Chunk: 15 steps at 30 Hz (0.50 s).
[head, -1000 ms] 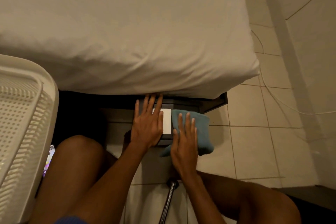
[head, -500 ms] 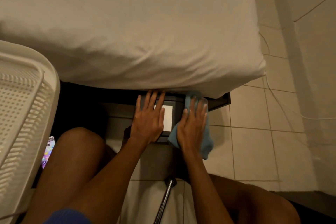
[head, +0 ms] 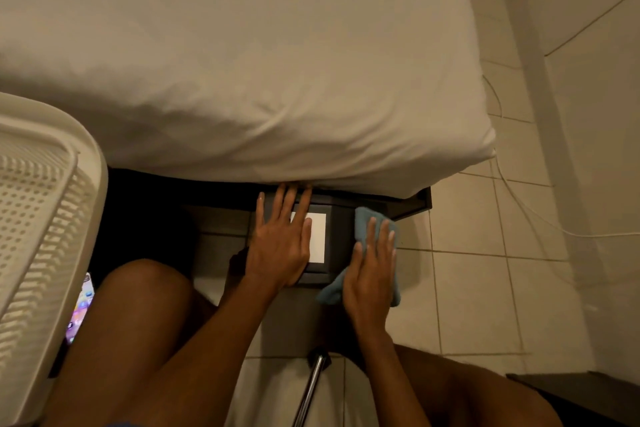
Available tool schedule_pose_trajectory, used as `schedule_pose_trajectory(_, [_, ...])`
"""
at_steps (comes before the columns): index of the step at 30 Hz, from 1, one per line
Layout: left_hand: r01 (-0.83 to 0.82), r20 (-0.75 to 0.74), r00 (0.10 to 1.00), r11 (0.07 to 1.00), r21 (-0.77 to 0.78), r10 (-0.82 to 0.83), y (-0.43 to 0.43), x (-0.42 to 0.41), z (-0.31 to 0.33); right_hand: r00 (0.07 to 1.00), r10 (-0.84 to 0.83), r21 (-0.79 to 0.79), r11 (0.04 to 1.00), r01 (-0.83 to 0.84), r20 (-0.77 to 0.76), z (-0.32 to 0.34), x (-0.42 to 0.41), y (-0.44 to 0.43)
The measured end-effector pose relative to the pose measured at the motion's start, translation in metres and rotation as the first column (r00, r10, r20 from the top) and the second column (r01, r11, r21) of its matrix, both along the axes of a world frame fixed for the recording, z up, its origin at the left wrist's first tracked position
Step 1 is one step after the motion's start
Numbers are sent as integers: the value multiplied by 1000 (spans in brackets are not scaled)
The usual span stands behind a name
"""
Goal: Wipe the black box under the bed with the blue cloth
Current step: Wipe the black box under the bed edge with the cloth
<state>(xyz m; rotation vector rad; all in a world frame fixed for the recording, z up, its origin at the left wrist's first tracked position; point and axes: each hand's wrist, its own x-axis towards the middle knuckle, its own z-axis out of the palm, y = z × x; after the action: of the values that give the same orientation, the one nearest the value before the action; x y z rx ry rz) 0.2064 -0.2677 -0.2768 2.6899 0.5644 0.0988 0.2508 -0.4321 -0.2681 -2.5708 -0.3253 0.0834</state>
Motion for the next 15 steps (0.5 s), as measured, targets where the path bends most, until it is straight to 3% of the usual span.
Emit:
schedule_pose_trajectory(2, [-12,7,1000,1000,14,12,2,0,-3,990,-119,62,990,124,-69,8,19,22])
schedule_pose_trajectory(7, [-12,-7,1000,1000,-20,12,1,-2,-1,979,204,-37,979,-203,14,13,-24,-6])
schedule_pose_trajectory(8, [-13,-3,1000,1000,-22,13,1,-1,-1,986,168,-28,985,-169,-14,11,-11,-9])
schedule_pose_trajectory(11, [-28,12,1000,1000,3,28,3,1,-4,982,-148,47,987,154,-115,8,34,21])
schedule_pose_trajectory(12, [-33,15,999,999,4,33,3,1,-4,985,-146,35,988,150,-86,9,31,32])
schedule_pose_trajectory(15, [-42,31,999,999,-11,42,2,1,-4,991,134,45,990,-133,-14,9,-15,22])
